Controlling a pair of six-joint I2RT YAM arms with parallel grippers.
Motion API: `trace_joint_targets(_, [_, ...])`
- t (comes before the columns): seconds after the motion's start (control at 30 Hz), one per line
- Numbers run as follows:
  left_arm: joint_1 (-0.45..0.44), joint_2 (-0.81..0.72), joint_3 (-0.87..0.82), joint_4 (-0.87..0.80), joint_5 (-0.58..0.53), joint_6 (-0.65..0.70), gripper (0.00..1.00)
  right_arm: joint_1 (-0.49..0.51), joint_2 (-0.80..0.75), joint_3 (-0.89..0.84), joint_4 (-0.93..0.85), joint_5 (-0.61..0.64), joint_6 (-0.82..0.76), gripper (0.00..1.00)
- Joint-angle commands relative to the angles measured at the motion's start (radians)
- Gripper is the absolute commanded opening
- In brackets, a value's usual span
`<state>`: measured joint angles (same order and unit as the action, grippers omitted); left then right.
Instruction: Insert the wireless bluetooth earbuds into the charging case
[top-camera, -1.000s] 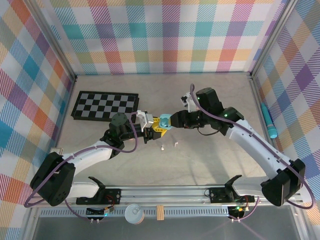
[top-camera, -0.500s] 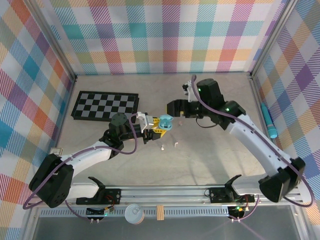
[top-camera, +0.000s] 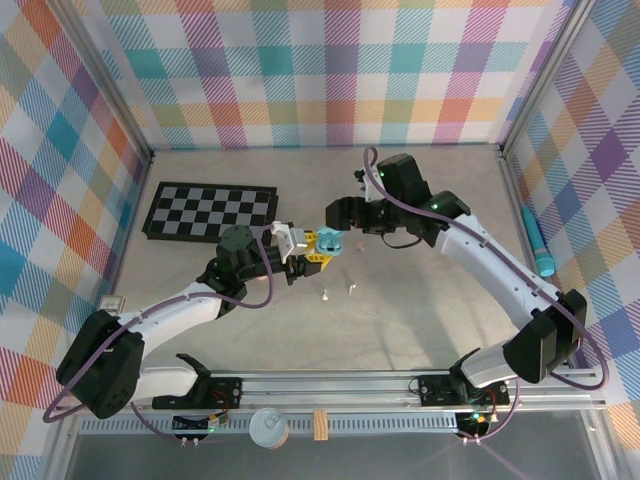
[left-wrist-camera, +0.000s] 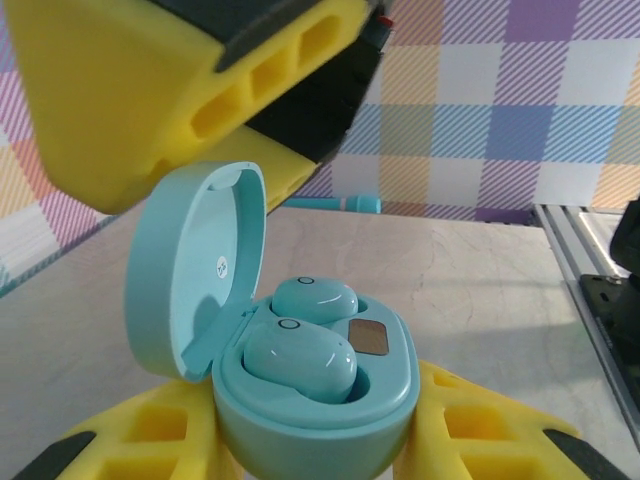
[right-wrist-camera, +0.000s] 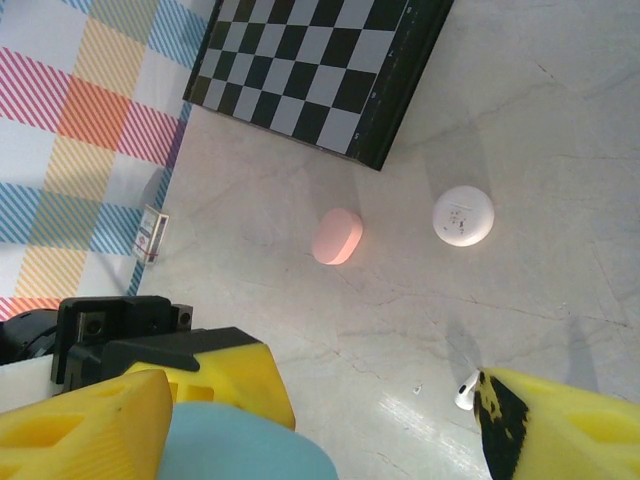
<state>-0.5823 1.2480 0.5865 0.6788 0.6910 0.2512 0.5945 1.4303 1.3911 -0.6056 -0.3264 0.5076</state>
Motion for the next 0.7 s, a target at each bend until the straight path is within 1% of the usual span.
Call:
trace_joint_targets(0.0, [-0.004, -0.029, 0.031, 0.012, -0.052, 0.003, 0.23, -0.005, -0.042, -0.034, 0.010, -0.032, -0.016, 0.79])
trace_joint_targets(0.1, [-0.002, -0.022, 0.041, 0.011, -0.073, 0.001, 0.23, -0.005, -0.073, -0.050, 0.033, -0.052, -0.001, 0.79])
trace_joint_targets(0.2, [-0.002, -0.014, 0.038, 0.040, -0.076, -0.007, 0.23, -0.011, -0.119, -0.098, 0.108, -0.066, 0.047, 0.79])
trace_joint_targets(0.3, [-0.002, -0.011, 0.032, 0.083, -0.093, -0.024, 0.23, -0.047, -0.151, -0.158, 0.220, -0.154, 0.148, 0.78])
trace_joint_targets(0.4, [-0.001, -0.005, 0.029, 0.141, -0.134, -0.057, 0.23, -0.097, -0.170, -0.248, 0.413, -0.297, 0.332, 0.78])
trace_joint_targets(0.47, [-0.002, 0.006, 0.021, 0.217, -0.166, -0.092, 0.23, -0.118, -0.180, -0.333, 0.616, -0.386, 0.485, 0.77])
trace_joint_targets(0.57, [-0.002, 0.033, 0.024, 0.294, -0.161, -0.121, 0.23, -0.121, -0.166, -0.417, 0.835, -0.459, 0.653, 0.76])
trace_joint_targets(0.67, [-0.002, 0.054, 0.038, 0.329, -0.160, -0.137, 0.23, -0.119, -0.135, -0.475, 1.032, -0.495, 0.795, 0.72])
